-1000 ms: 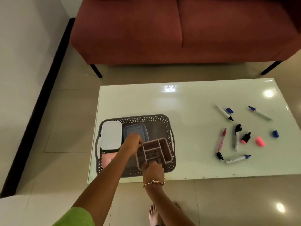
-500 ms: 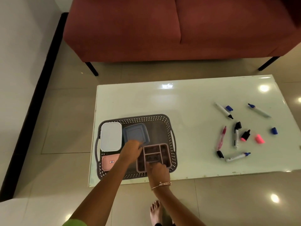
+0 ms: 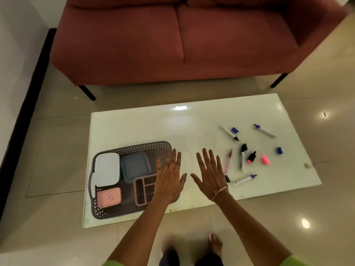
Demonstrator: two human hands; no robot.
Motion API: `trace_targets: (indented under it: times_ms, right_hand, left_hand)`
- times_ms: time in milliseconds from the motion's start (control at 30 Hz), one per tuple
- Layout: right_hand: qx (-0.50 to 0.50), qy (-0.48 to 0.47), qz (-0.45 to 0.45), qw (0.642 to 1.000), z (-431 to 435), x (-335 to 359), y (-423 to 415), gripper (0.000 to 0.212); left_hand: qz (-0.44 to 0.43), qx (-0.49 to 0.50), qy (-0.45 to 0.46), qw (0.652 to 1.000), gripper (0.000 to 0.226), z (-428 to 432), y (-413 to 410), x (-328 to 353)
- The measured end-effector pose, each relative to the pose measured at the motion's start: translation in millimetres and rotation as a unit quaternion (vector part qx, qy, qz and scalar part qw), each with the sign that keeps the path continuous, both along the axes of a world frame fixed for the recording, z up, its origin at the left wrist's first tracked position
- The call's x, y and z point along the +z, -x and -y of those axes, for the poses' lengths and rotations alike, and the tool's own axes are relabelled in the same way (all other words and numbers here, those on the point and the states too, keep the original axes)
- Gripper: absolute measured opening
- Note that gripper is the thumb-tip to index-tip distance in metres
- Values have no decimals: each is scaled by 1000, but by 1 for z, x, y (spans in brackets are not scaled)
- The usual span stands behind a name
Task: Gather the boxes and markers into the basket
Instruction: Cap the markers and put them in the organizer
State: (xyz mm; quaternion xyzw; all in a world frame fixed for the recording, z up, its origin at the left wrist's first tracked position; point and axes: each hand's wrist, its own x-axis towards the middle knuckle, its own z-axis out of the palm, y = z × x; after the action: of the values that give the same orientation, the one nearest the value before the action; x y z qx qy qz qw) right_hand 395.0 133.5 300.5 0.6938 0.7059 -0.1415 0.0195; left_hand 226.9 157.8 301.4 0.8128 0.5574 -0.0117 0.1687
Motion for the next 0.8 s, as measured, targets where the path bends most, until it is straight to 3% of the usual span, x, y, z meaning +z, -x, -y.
trace_targets:
  times_ms: [167,400,533,700,800]
  right_hand:
    - [-50,13,15,999,16,5,-92,73]
    - [-29,53,8,998,19,-17,-190,72]
    - [-77,59,-55,994,5,-50,-209,74]
    - [-108,55,-78,990,-20,-84,-212,46]
    - [-188,89,-111,972,-41,-102,-204,45]
  left_hand:
    - [-18,-8,15,1000,72,2,-70,6]
    - [-53,60,46,996,67,19,-143,-21]
    - [-64,86,69,992,69,26,-160,-50]
    - [-58,74,66,993,70,18,-183,-96]
    - [-62,83,80,991,68,7,-196,-114]
